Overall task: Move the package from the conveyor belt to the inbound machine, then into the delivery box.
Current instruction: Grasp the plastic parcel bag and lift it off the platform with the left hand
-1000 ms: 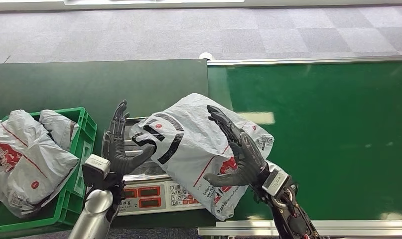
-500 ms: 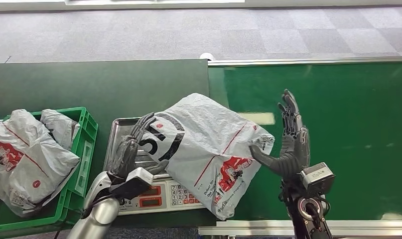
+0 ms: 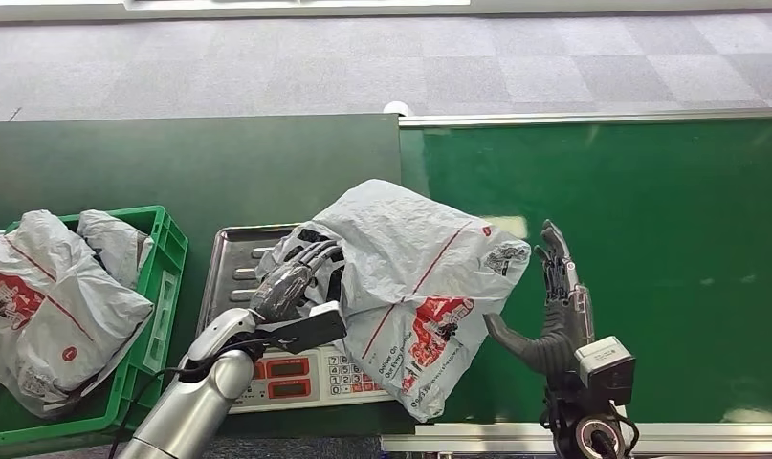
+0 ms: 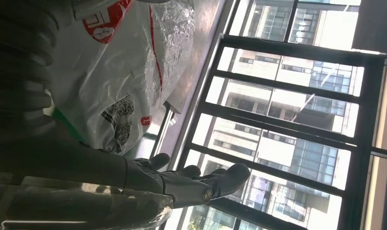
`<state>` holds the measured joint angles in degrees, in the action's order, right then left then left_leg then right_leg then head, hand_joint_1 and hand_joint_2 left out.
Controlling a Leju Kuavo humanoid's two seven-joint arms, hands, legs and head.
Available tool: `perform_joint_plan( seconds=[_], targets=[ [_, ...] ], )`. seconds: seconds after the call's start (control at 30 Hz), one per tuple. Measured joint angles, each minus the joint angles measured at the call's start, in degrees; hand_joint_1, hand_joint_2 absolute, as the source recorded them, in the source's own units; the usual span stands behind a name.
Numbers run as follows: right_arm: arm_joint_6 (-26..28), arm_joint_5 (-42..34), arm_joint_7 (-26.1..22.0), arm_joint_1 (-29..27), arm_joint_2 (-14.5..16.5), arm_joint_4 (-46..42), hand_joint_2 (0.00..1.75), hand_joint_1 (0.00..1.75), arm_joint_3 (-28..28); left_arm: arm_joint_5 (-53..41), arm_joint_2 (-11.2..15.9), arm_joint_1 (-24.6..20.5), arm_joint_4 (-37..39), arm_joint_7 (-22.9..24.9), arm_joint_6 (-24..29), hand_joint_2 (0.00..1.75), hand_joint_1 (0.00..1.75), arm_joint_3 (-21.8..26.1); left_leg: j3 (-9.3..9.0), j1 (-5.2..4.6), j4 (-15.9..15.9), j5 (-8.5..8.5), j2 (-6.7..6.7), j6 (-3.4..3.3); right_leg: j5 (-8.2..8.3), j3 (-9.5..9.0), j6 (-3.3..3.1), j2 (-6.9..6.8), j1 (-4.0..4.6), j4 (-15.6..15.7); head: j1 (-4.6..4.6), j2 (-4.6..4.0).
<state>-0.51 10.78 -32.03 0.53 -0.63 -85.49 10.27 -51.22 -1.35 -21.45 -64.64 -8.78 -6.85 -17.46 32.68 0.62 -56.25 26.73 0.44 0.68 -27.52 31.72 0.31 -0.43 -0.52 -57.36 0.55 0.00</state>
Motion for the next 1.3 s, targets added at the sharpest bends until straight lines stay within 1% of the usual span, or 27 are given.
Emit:
perform_joint_plan(
  seconds=[0.1,0.13,0.2,0.33,0.43,0.63,0.7,0.8,0.9,0.97,1.03,1.1,1.13,1.23,1.3],
  targets=[
    [0.16,0.37,0.15,-1.69,1.23,-0.75,1.75,0.00,-0.75,-1.00,-0.25,-1.14,1.74,0.45,-1.26,1.75,1.59,-0.27,-0.22,0.00,0.01,0.01,-0.06,-0.01,-0.03,-0.22,0.00,-0.09,0.00,0.01,0.01,0.00],
    [0.40,0.60,0.17,-2.39,1.48,-1.12,1.75,0.00,-1.10,-1.51,-0.34,-1.52,2.32,0.47,-1.55,1.75,1.70,-0.50,-0.30,0.00,0.02,0.01,-0.07,-0.01,-0.04,-0.31,0.00,-0.14,0.00,0.01,0.00,0.00],
    [0.97,0.85,-0.19,-3.77,1.77,-1.81,1.75,0.00,-1.96,-3.10,-0.62,-2.56,3.78,0.16,-1.20,1.75,1.75,-1.22,-0.40,0.00,0.02,0.00,-0.11,-0.02,-0.05,-0.45,0.01,-0.22,-0.01,0.02,-0.01,0.00],
    [1.22,0.21,-1.07,-5.47,2.11,-2.88,1.75,0.00,-3.74,-6.12,-1.38,-4.64,6.77,-1.04,1.11,1.75,1.75,-2.59,-0.45,-0.01,0.02,-0.06,-0.12,-0.06,0.03,-0.53,0.02,-0.25,-0.01,0.02,-0.01,0.00],
    [1.53,0.18,-1.07,-5.99,2.29,-3.62,1.75,0.00,-4.47,-6.88,-1.81,-5.49,7.54,-2.08,2.04,1.75,1.75,-3.17,-0.48,-0.01,0.01,-0.13,-0.10,-0.08,0.10,-0.53,0.03,-0.24,-0.01,0.02,-0.01,0.00],
    [2.41,0.40,-0.73,-6.49,3.02,-5.27,1.75,0.00,-5.85,-7.48,-2.92,-6.53,8.08,-5.83,6.98,1.75,1.75,-4.12,-0.39,-0.01,0.00,-0.15,-0.10,-0.06,0.10,-0.45,0.03,-0.24,-0.01,0.02,0.01,0.00],
    [2.41,0.44,-0.34,-6.56,3.50,-5.97,1.75,0.00,-6.48,-6.59,-3.37,-6.72,8.10,-7.73,8.54,1.75,1.75,-4.37,-0.33,-0.01,0.00,-0.15,-0.10,-0.06,0.10,-0.36,0.03,-0.23,-0.01,0.02,0.00,0.00],
    [2.41,0.62,0.13,-6.90,4.25,-7.27,1.75,0.00,-7.68,-3.63,-4.24,-6.86,8.03,-12.42,13.67,1.75,1.75,-4.82,-0.19,-0.01,-0.01,-0.15,-0.11,-0.06,0.10,-0.23,0.04,-0.23,-0.01,0.02,-0.01,0.00],
    [2.43,0.72,0.18,-7.66,4.74,-8.44,1.75,0.00,-8.45,0.62,-5.08,-6.78,7.29,-16.77,21.09,1.75,1.75,-4.99,-0.10,-0.01,-0.01,-0.14,-0.08,-0.06,0.10,-0.14,0.04,-0.20,-0.01,0.02,-0.01,0.00],
    [2.53,0.70,0.18,-8.08,5.00,-8.97,1.75,0.00,-8.65,2.87,-5.40,-6.73,6.51,-18.43,24.41,0.87,1.75,-4.99,-0.07,-0.01,-0.01,-0.14,-0.08,-0.05,0.10,-0.09,0.04,-0.18,-0.01,0.02,0.00,0.00],
    [2.69,0.67,0.18,-8.27,5.20,-9.28,1.75,0.00,-8.70,4.10,-5.54,-6.68,5.91,-19.07,25.48,0.00,1.75,-4.99,-0.05,0.00,-0.01,-0.14,-0.08,-0.05,0.10,-0.07,0.03,-0.18,-0.01,0.01,0.01,0.00],
    [2.92,0.54,0.18,-8.32,5.36,-9.43,1.75,0.00,-8.71,6.21,-5.58,-6.49,5.29,-20.24,27.51,0.00,1.75,-4.74,-0.03,0.00,0.00,-0.14,-0.06,-0.05,0.10,-0.06,0.03,-0.17,0.00,0.01,0.01,0.00],
    [3.11,0.48,0.19,-8.33,5.47,-9.47,1.75,0.00,-8.70,7.63,-5.59,-6.34,4.84,-21.17,29.56,0.00,1.75,-4.42,-0.02,0.00,0.00,-0.14,-0.06,-0.05,0.10,-0.06,0.03,-0.16,0.00,0.01,0.01,0.00],
    [4.00,0.73,0.15,-8.34,5.80,-9.46,1.75,0.00,-8.53,11.31,-5.49,-5.42,2.59,-24.03,38.12,0.00,1.75,-2.67,0.00,0.00,0.01,-0.14,-0.06,-0.05,0.10,-0.06,0.03,-0.16,0.00,0.00,0.00,0.00],
    [4.76,0.74,-0.37,-8.31,5.83,-9.23,1.75,0.00,-7.98,13.42,-5.30,-3.92,0.21,-26.21,43.23,0.00,1.75,-0.79,0.01,0.00,0.02,-0.14,-0.05,-0.05,0.10,-0.04,0.03,-0.15,0.01,0.00,0.00,0.00]
  ],
)
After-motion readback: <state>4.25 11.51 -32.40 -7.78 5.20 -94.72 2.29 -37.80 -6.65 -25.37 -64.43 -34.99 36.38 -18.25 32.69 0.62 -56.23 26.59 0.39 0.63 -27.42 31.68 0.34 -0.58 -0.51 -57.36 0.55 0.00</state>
